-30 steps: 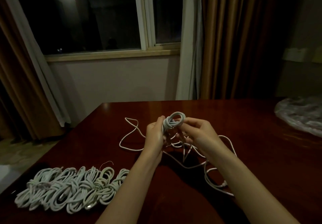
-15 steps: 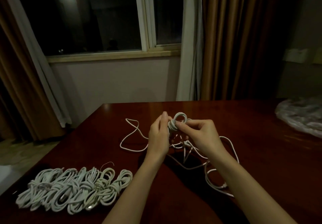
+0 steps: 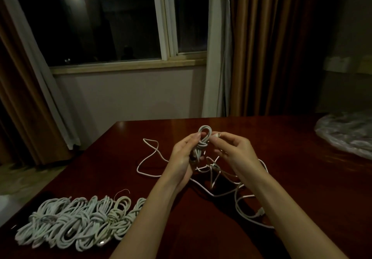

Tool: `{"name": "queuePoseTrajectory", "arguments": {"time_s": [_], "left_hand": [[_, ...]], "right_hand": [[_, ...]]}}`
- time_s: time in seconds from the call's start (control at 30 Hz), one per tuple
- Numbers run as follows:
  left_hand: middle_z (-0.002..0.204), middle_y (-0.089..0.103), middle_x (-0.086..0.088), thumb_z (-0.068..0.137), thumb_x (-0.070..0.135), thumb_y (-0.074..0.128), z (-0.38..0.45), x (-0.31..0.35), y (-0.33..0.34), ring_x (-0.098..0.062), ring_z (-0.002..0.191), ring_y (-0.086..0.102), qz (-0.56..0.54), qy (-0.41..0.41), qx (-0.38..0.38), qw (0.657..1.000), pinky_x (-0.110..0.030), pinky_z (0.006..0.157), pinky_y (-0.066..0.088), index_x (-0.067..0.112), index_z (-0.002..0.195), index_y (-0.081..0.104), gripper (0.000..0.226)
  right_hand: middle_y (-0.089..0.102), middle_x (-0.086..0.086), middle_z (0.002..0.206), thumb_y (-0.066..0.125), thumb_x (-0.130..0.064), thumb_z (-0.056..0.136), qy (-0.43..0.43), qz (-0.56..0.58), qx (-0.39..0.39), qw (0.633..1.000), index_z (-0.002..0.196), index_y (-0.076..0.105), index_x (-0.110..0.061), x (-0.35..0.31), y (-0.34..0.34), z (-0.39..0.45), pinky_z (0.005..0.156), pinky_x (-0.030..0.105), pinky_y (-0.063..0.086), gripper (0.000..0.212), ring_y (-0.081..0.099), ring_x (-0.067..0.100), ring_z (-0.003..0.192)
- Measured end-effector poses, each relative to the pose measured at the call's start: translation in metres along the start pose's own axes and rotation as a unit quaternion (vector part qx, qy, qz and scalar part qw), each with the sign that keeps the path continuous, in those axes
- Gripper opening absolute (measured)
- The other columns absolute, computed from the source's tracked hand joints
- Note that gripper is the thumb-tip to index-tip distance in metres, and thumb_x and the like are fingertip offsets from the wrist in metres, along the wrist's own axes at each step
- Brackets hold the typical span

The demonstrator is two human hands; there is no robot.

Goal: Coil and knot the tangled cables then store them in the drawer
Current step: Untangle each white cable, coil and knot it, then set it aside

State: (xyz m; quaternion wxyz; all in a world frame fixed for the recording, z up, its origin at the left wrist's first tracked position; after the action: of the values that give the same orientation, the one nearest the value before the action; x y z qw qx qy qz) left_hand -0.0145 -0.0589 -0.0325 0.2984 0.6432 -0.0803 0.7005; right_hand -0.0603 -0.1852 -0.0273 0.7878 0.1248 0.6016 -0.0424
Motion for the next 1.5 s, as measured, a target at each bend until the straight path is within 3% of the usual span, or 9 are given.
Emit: {"name": "queuePoseTrajectory", "arguments": {"time_s": [0.1,0.23,0.33,0.63,0.83,1.07,1.23,1.37,1.5], "left_hand": [[0.103,0.068,-0.004,0.089,0.026,0.054,0.0,-0.001,0.002,-0.004,0.07,0.056,-0.113,-0.031,-0.029,0.993,-0.015,0.057,0.045,0.009,0.113,0.07,0.033],[0.08,0.064,-0.003,0.085,0.019,0.056,0.002,-0.006,0.005,-0.005,0.057,0.048,-0.199,-0.052,-0.023,0.978,-0.015,0.048,0.042,0.009,0.091,0.076,0.024],[0.075,0.064,-0.003,0.088,0.02,0.052,0.003,-0.006,0.004,-0.006,0.057,0.052,-0.216,-0.05,-0.011,0.975,-0.016,0.05,0.043,0.006,0.094,0.071,0.024],[0.072,0.065,-0.001,0.09,0.024,0.051,0.0,-0.008,0.005,-0.009,0.061,0.06,-0.169,-0.07,0.005,0.983,-0.021,0.059,0.046,0.012,0.095,0.068,0.021],[0.083,0.063,-0.002,0.086,0.027,0.054,0.002,-0.01,0.008,-0.009,0.068,0.054,-0.176,-0.04,-0.015,0.984,-0.017,0.053,0.043,0.011,0.098,0.068,0.024],[0.074,0.066,0.001,0.097,0.021,0.047,0.002,-0.014,0.01,-0.005,0.063,0.061,-0.092,-0.002,0.004,0.996,-0.017,0.052,0.045,0.012,0.095,0.068,0.023],[0.094,0.069,-0.007,0.094,0.027,0.051,0.003,-0.015,0.008,-0.014,0.083,0.062,-0.025,0.015,0.015,0.999,-0.023,0.067,0.045,0.01,0.103,0.071,0.027],[0.088,0.07,-0.002,0.098,0.023,0.048,0.002,-0.017,0.013,-0.007,0.077,0.066,-0.003,0.002,0.014,1.0,-0.018,0.064,0.05,0.006,0.106,0.069,0.028],[0.103,0.072,-0.014,0.098,0.022,0.048,0.002,-0.016,0.015,-0.019,0.097,0.069,0.007,0.006,0.026,1.0,-0.029,0.086,0.053,0.0,0.109,0.067,0.031]], "right_hand": [[0.074,0.002,0.1,0.056,-0.015,0.093,0.023,0.131,0.002,0.991,0.102,0.071,-0.01,-0.003,-0.004,0.0,0.075,0.018,0.054,0.018,0.069,0.008,0.096],[0.073,0.003,0.1,0.058,-0.013,0.091,-0.008,0.109,0.004,0.994,0.099,0.07,-0.011,-0.004,0.001,-0.001,0.075,0.024,0.054,0.015,0.07,0.012,0.096],[0.072,0.011,0.106,0.06,-0.003,0.087,-0.015,0.121,-0.046,0.992,0.107,0.068,-0.006,-0.002,0.008,-0.002,0.076,0.026,0.057,0.021,0.07,0.022,0.098],[0.07,-0.008,0.088,0.068,-0.014,0.086,-0.212,-0.137,0.026,0.967,0.093,0.068,-0.017,-0.008,0.011,-0.008,0.074,0.015,0.05,0.008,0.067,0.004,0.086],[0.073,0.001,0.089,0.066,-0.018,0.088,-0.099,-0.054,0.065,0.992,0.091,0.069,-0.015,0.004,0.004,-0.001,0.077,0.03,0.058,0.005,0.07,0.012,0.087],[0.074,0.003,0.089,0.068,-0.015,0.085,-0.075,-0.042,0.016,0.996,0.095,0.072,-0.01,0.001,-0.003,0.0,0.069,0.018,0.054,0.012,0.071,0.012,0.086],[0.075,-0.002,0.092,0.068,-0.015,0.086,-0.037,-0.045,-0.001,0.998,0.096,0.072,-0.017,0.003,-0.005,0.002,0.07,0.019,0.054,0.012,0.07,0.009,0.092],[0.075,-0.001,0.093,0.069,-0.016,0.085,-0.009,-0.044,0.021,0.999,0.093,0.074,-0.018,0.005,-0.012,0.004,0.082,0.031,0.054,0.01,0.07,0.013,0.095],[0.075,-0.002,0.093,0.069,-0.016,0.084,-0.01,-0.06,0.007,0.998,0.093,0.074,-0.019,0.003,-0.014,0.004,0.084,0.033,0.054,0.01,0.07,0.013,0.095]]}}
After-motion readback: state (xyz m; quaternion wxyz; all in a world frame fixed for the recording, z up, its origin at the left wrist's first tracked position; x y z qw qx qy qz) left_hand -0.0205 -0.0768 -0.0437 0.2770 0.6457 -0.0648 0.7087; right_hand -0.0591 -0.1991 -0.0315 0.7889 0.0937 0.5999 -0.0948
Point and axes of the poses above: each hand's wrist, its own z-axis towards the middle knuckle, its own y-axis out of the palm, x = y × z, the point moved 3 cm from there along z, towards the middle knuckle
